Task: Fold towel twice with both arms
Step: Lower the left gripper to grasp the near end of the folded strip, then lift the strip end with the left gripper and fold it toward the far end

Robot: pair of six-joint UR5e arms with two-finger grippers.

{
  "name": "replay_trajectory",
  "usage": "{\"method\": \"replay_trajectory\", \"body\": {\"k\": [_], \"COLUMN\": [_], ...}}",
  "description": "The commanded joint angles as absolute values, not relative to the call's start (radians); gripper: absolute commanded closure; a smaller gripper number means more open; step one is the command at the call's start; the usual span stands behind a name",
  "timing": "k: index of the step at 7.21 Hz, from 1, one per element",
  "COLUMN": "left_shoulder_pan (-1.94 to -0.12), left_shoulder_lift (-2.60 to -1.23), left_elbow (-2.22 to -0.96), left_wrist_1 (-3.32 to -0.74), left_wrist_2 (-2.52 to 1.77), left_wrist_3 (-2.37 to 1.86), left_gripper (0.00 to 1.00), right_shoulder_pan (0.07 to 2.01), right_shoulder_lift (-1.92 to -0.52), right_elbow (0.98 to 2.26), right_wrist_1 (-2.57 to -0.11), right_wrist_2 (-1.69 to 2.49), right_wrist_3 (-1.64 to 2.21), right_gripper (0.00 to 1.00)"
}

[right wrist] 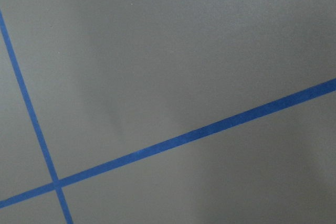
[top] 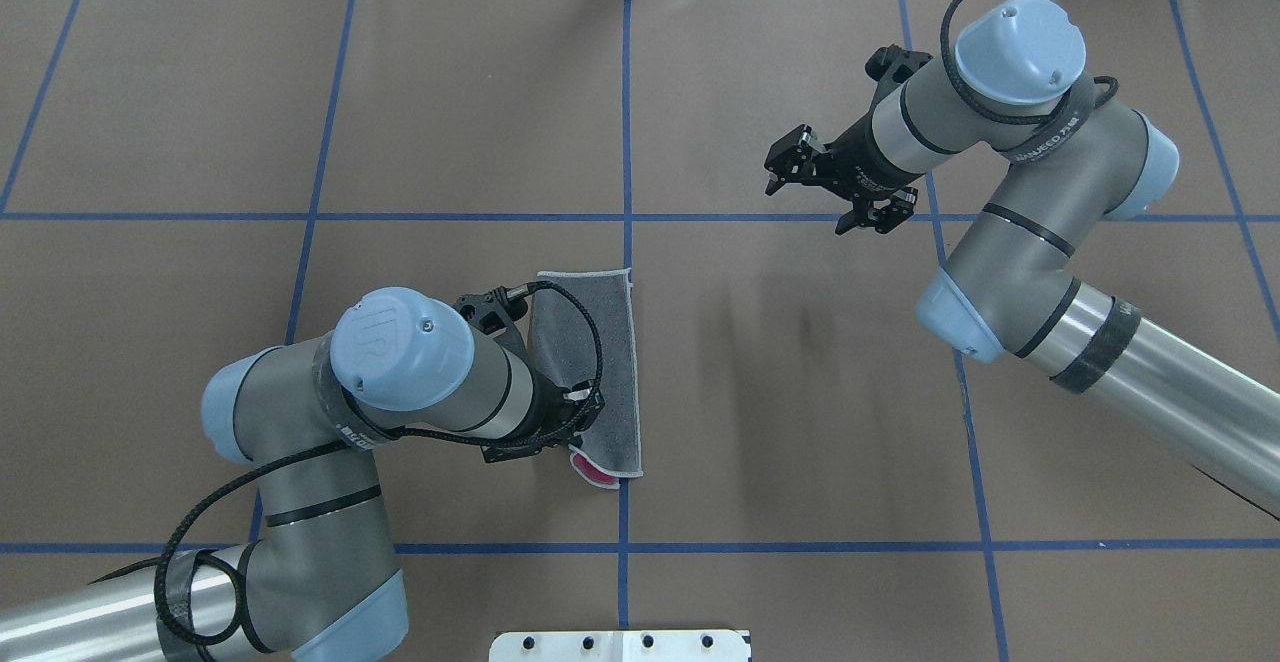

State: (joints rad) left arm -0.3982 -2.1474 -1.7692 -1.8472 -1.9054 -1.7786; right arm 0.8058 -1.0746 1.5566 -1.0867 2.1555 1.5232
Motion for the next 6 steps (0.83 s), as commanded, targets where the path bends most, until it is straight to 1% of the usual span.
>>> {"method": "replay_trajectory", "body": {"k": [1,3,5,6], "left_shoulder_pan": [-0.469,-0.523,-0.534,-0.534], "left_shoulder_lift": [-2.161,-2.187,-2.230,-2.247], "left_elbow": [-1.744,-1.689,-1.550,-1.511], "left_wrist_1": [-1.851,-1.868,-2.009,-2.060], "left_wrist_2": [-1.907,-1.907,-1.907,-1.907], "left_wrist_3": [-1.796,-1.802,-1.827,-1.845], "left_gripper": [1.00,1.00,1.00,1.00], "right_shoulder_pan": [0.804,0.804,0.799,0.798], "right_shoulder_lift": [-1.081,-1.081,-1.081,-1.081], "right_elbow": [1.555,1.557,1.557,1.557], "right_wrist_1": [-1.075,-1.074,-1.074,-1.074], "right_wrist_2": [2.155,2.155,2.142,2.140], "right_wrist_3": [1.523,1.525,1.523,1.523], "right_gripper": [0.00,0.00,0.00,0.00]}}
